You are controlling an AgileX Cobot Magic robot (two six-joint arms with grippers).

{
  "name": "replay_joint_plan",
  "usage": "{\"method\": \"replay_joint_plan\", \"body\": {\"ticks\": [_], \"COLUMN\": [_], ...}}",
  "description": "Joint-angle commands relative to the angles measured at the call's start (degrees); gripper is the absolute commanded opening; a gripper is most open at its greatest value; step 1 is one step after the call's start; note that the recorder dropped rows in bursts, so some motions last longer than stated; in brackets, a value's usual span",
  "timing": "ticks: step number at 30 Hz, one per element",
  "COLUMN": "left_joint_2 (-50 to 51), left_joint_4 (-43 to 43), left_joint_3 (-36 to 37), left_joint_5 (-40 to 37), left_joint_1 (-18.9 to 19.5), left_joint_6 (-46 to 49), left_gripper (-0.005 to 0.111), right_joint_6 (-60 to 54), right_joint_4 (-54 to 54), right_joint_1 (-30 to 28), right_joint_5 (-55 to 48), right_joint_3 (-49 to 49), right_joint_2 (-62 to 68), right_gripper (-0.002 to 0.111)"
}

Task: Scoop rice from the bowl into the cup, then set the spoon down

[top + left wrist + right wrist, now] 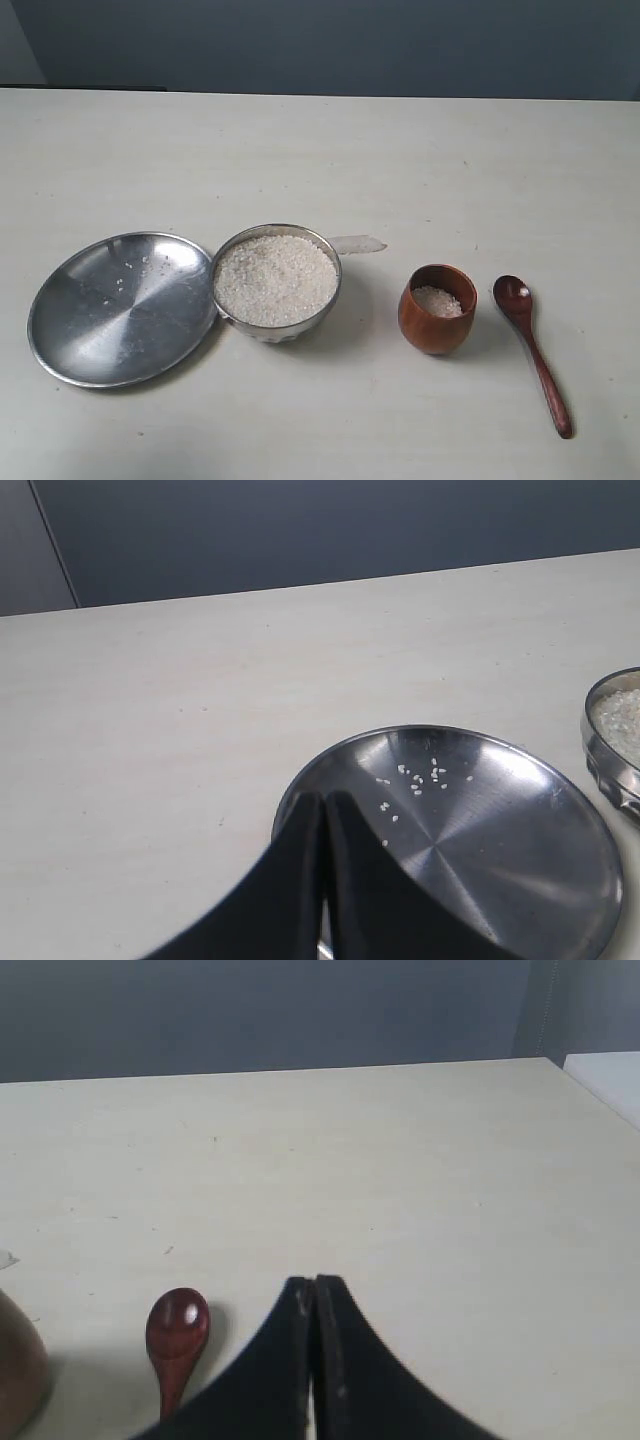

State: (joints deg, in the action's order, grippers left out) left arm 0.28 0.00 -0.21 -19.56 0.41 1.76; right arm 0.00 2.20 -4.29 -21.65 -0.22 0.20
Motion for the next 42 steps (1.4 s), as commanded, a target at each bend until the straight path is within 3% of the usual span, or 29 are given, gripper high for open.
{"method": "replay_joint_plan", "body": {"ticks": [1, 36, 42], "left_joint_2": [-0.28, -0.28, -0.28], "left_joint_4": [-0.37, -0.37, -0.37], "left_joint_3": [0.21, 0.21, 0.21], "left_joint_5": [0.39, 0.39, 0.39], "left_joint_1": [0.07, 0.07, 0.07], "left_joint_6": [-0.2, -0.2, -0.2], "left_gripper": [0.0, 0.0, 0.0], "right_joint_6": [0.0, 0.0, 0.0], "right_joint_4": [0.15, 0.15, -2.2], "right_joint_1": [-0.27, -0.27, -0.27], "right_joint_5": [0.7, 0.73, 4.94], "right_joint_3": [0.22, 0.22, 0.22], "right_joint_2": [-0.2, -0.2, -0.2], "right_gripper": [-0.001, -0.001, -0.001]}}
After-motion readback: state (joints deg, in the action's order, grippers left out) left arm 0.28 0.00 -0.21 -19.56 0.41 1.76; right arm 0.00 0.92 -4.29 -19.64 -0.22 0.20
